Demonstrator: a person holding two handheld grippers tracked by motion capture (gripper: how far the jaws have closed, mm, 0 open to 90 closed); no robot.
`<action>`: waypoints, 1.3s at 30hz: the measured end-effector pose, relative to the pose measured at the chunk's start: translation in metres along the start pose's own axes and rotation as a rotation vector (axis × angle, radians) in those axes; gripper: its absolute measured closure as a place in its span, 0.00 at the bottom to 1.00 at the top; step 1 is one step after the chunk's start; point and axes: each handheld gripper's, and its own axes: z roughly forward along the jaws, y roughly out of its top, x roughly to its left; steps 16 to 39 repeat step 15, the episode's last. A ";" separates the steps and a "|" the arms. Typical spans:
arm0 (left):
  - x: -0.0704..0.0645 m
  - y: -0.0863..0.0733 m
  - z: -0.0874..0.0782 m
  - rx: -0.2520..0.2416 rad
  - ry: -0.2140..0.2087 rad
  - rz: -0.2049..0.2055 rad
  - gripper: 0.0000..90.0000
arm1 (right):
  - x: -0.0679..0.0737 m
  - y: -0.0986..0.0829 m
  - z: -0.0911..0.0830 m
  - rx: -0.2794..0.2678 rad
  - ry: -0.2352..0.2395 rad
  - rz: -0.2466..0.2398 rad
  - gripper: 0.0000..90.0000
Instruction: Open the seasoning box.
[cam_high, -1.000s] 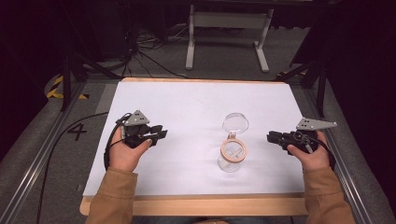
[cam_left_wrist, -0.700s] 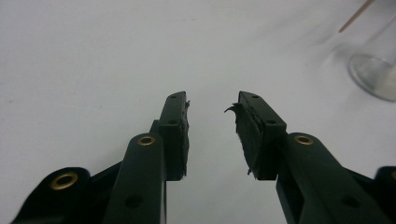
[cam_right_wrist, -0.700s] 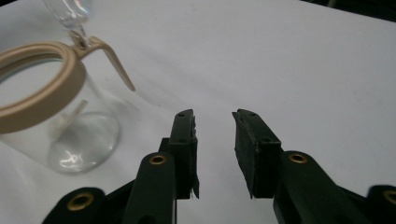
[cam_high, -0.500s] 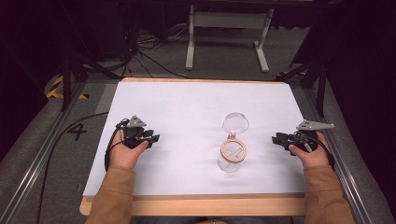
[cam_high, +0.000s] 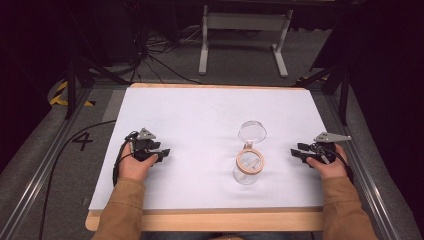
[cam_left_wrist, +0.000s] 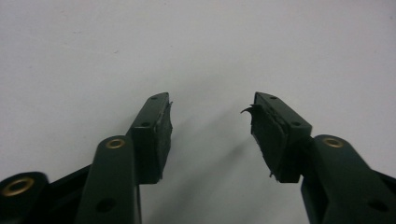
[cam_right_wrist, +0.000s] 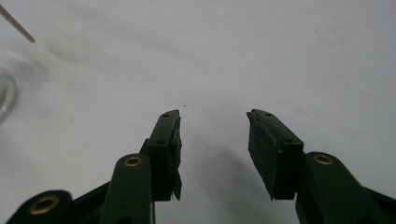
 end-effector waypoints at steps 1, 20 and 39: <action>0.001 0.000 0.002 0.002 -0.004 0.022 0.50 | 0.001 0.000 0.001 0.002 -0.004 -0.010 0.61; -0.002 0.002 0.007 -0.007 -0.053 0.058 0.30 | 0.005 -0.002 0.009 0.036 0.033 -0.083 0.50; -0.002 0.002 0.007 -0.007 -0.053 0.058 0.30 | 0.005 -0.002 0.009 0.036 0.033 -0.083 0.50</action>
